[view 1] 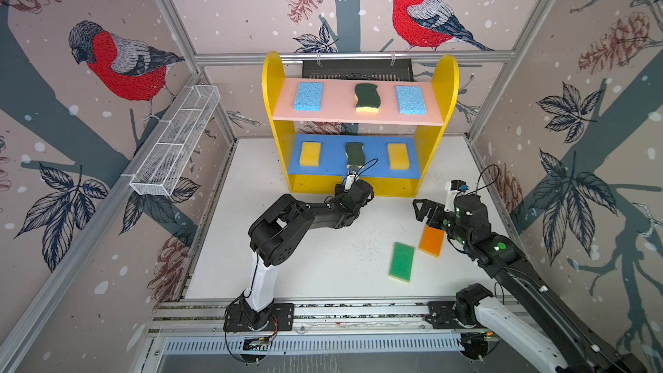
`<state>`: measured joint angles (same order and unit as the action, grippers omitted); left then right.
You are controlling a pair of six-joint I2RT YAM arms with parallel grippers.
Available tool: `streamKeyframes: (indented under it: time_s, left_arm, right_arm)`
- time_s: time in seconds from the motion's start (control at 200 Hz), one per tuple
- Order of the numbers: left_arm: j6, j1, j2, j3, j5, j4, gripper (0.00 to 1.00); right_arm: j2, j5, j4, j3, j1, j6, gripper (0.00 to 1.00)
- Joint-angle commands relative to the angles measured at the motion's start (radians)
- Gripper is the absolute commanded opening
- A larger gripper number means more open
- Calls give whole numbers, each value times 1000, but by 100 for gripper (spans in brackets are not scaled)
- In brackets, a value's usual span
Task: Arrange cleaning sponges on a shelf
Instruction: Place the cleaning sponge on the shelf.
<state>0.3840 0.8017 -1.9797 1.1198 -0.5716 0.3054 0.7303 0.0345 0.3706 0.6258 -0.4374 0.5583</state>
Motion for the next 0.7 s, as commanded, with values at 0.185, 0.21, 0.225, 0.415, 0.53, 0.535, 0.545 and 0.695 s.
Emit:
streamKeyframes:
  time_s: [0.185,0.21,0.225,0.415,0.53,0.535,0.545,0.695]
  left_arm:
    - [-4,20,140,-82,15,-19,79]
    - [-2,23,155,-90,12,-25,79]
    - [-2,25,163,-95,13,-27,79]
    - [21,42,302,-192,-2,-78,79]
    - [33,44,398,-243,-16,-144,79]
    - [35,45,403,-245,-17,-147,79]
    - [35,45,413,-250,-18,-152,79]
    - [68,45,547,-299,-61,-263,79]
  right_arm:
    - [-8,-106,-50,-29,-2,28,100]
    - [-8,-121,-56,-33,-2,30,100]
    - [-7,-129,-61,-35,-4,32,100]
    - [-13,-222,-186,-116,-34,117,95]
    - [15,-213,-269,-146,-105,176,92]
    - [18,-207,-272,-146,-111,177,92]
    - [22,-199,-275,-145,-121,180,92]
    - [115,-72,-350,-125,-277,201,92]
